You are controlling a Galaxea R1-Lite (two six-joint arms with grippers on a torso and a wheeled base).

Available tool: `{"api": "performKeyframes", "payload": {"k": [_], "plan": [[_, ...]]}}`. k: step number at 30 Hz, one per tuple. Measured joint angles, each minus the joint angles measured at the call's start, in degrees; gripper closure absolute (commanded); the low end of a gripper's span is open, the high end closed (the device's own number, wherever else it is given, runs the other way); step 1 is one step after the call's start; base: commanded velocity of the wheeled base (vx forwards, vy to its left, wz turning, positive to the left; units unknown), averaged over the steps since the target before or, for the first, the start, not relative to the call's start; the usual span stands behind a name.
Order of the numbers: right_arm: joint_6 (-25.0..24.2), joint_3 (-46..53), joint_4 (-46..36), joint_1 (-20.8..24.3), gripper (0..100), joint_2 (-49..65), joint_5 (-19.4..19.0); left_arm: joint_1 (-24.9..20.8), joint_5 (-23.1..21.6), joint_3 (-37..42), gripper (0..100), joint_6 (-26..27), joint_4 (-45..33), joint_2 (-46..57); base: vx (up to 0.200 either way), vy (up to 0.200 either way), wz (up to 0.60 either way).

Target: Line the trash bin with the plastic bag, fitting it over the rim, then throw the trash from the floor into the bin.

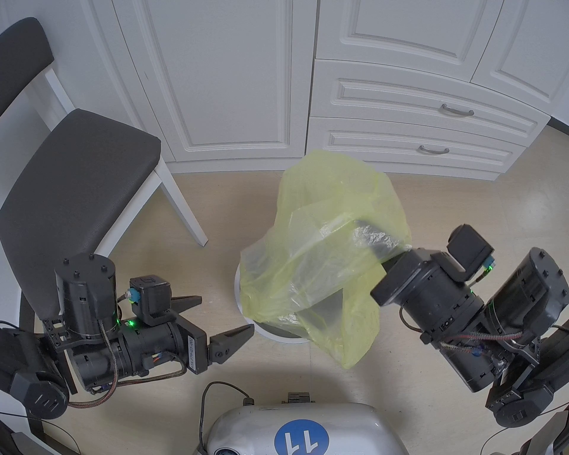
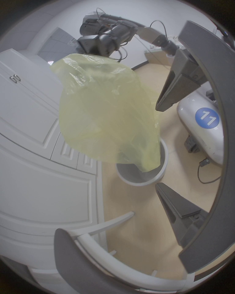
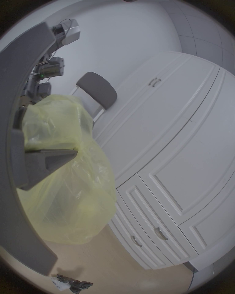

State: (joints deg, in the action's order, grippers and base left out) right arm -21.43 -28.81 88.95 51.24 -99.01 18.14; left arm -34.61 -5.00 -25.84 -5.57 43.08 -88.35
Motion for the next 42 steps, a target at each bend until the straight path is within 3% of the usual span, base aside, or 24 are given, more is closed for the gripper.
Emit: {"api": "performKeyframes", "payload": {"k": [7, 10, 19, 27, 33, 36, 42], "plan": [[0.01, -5.10, -0.06, 0.74, 100, -0.57, 3.01, 1.23, -6.38, 2.94, 0, 0.02, 0.13, 1.33, 0.000, 0.000, 0.00], [0.44, -8.42, -4.07, 0.85, 100, -0.96, 3.10, 1.40, -7.40, 4.00, 0, 0.05, 0.16, 2.40, 0.000, 0.000, 0.00], [3.16, -28.55, -33.76, -0.30, 100, -2.19, 2.99, 1.43, -8.63, 5.29, 0, 0.05, 0.13, 5.22, 0.000, 0.000, 0.00], [11.34, -49.97, -55.48, -2.45, 100, -4.79, 3.84, 1.18, -9.09, 5.64, 0, -0.09, 0.16, 7.89, 0.000, 0.000, 0.00], [14.57, -62.29, -65.04, -3.34, 100, -6.89, 9.56, 0.94, -9.20, 5.45, 0, -2.94, 3.19, 8.97, 0.000, 0.000, 0.00], [15.17, -66.54, -67.37, -3.34, 100, -7.66, 14.87, 0.21, -9.18, 5.23, 0, -7.47, 8.02, 8.66, 0.000, 0.000, 0.00], [15.52, -70.25, -69.11, -1.96, 100, -8.05, 20.55, -0.94, -8.22, 3.77, 0, -16.84, 18.40, 3.18, 0.000, 0.000, 0.00]]}}
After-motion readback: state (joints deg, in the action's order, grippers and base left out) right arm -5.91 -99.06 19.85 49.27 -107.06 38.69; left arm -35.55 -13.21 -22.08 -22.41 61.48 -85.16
